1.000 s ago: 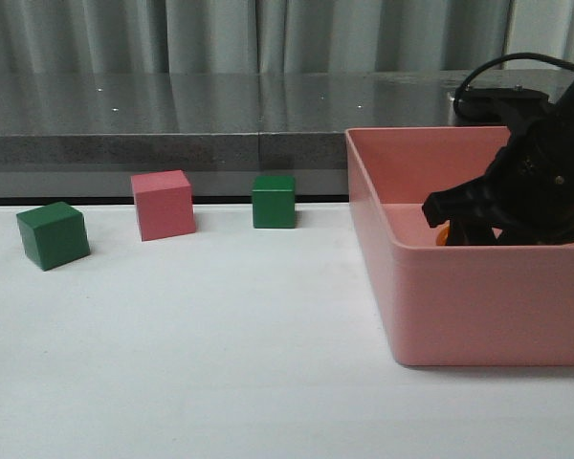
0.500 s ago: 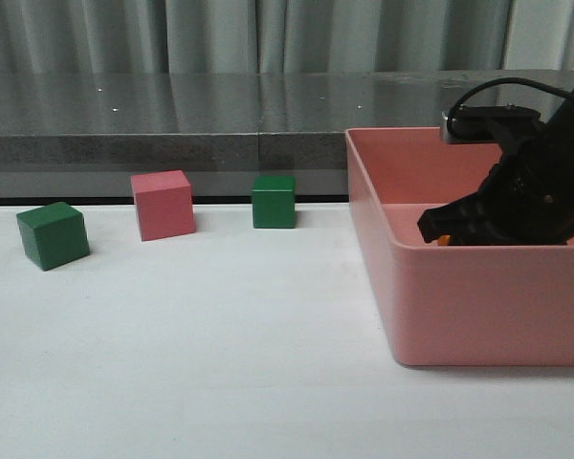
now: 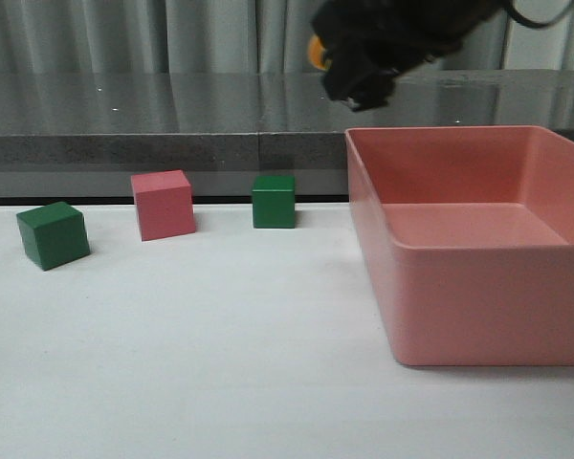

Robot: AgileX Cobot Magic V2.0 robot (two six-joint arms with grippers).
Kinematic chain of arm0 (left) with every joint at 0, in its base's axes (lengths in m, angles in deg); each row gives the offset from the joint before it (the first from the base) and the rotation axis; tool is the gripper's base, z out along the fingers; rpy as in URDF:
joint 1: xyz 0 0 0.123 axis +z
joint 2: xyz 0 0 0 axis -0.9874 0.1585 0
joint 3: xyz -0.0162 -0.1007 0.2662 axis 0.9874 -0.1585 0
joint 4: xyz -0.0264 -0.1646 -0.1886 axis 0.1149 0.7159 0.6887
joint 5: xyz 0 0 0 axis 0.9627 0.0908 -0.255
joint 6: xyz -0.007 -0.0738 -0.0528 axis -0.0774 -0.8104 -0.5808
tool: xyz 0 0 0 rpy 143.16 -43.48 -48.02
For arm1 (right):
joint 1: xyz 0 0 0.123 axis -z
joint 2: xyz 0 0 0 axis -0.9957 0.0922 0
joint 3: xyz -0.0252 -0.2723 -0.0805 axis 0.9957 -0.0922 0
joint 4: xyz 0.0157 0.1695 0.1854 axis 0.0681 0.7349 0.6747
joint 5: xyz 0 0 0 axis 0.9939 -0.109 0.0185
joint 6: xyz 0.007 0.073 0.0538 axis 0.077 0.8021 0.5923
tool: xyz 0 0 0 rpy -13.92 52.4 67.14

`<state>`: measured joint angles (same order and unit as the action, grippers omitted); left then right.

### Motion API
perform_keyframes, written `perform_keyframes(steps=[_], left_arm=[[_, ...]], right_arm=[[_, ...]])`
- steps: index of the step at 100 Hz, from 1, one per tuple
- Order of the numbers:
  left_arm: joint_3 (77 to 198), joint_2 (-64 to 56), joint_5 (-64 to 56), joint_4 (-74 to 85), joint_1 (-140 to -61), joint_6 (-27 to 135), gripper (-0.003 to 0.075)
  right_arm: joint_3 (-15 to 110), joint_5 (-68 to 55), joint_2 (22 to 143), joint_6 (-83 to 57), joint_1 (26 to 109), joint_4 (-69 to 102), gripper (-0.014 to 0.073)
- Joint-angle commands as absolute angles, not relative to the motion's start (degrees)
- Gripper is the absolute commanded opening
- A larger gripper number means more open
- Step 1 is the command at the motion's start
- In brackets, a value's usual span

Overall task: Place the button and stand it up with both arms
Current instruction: 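Lift the button out of the bin and lower it onto the table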

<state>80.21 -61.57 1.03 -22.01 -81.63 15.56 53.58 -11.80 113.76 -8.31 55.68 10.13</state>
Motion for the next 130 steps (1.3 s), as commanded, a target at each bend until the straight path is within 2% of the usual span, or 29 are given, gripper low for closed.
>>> perform_keyframes(steps=[1, 23, 51, 72, 87, 101, 120, 130], left_arm=[[77.59, -63.27, 5.92, -21.46, -81.56, 15.07, -0.002], [77.59, -63.27, 5.92, -21.46, -81.56, 15.07, -0.002], [77.59, -63.27, 5.92, -21.46, -81.56, 15.07, -0.002], [77.59, -63.27, 5.92, -21.46, -81.56, 15.07, -0.0019], [77.59, -63.27, 5.92, -21.46, -81.56, 15.07, -0.002], [77.59, -63.27, 5.92, -21.46, -81.56, 15.07, -0.002], [77.59, -63.27, 5.92, -21.46, -81.56, 15.07, -0.002], [77.59, -63.27, 5.92, -21.46, -81.56, 15.07, -0.002]], right_arm=[[60.33, -12.9, 113.72, -15.46, 51.9, 9.8, 0.0144], [69.94, -17.09, 123.01, -28.6, 45.53, 11.55, 0.0144], [70.55, -14.35, 132.43, -52.04, 41.61, 13.98, 0.0144], [70.55, -13.58, 137.25, -60.65, 41.61, 21.32, 0.0144], [70.55, -13.64, 139.58, -61.89, 41.61, 21.48, 0.0155], [70.55, -13.64, 140.6, -61.89, 41.61, 21.48, 0.0239], [70.55, -13.17, 140.72, -61.89, 41.61, 21.48, 0.0444], [70.55, -12.4, 140.72, -61.89, 41.61, 21.56, 0.0483]])
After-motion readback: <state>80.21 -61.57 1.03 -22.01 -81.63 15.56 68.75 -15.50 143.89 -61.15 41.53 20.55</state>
